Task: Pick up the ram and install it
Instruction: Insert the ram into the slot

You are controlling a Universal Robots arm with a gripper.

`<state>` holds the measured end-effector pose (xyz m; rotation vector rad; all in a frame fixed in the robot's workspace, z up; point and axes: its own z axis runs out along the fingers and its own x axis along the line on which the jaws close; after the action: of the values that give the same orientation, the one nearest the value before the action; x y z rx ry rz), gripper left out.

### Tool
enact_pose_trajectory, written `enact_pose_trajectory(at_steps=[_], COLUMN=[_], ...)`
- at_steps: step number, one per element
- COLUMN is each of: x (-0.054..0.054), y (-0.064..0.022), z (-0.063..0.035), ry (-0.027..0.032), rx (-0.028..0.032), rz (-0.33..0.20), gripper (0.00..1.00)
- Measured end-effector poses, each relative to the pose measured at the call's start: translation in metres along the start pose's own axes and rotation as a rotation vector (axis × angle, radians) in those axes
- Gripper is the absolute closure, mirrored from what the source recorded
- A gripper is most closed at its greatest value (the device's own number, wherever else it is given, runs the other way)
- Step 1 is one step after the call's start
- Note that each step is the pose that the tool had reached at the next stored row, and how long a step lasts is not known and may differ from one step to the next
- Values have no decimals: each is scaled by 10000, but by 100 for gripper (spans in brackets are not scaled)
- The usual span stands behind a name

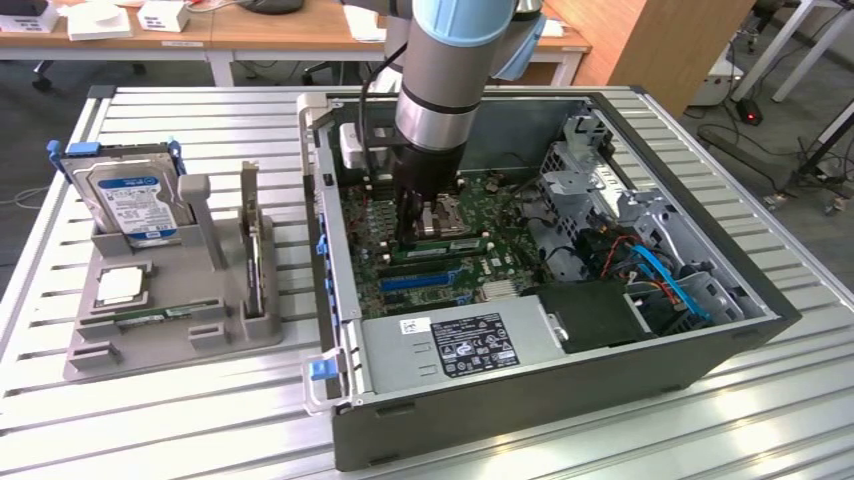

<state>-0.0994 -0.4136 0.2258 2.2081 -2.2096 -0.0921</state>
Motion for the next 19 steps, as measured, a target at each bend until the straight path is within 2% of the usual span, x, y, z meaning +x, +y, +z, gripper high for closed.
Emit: enact_pose_trajectory(at_steps=[9, 10, 15, 19], x=[0, 2, -4, -5], y=[-1, -3, 7, 7], z=[13, 56, -129, -141], ry=[-1, 1, 3, 3], rx=[1, -1, -1, 1], rz=[0, 0, 1, 0], gripper=[76, 76, 76, 76])
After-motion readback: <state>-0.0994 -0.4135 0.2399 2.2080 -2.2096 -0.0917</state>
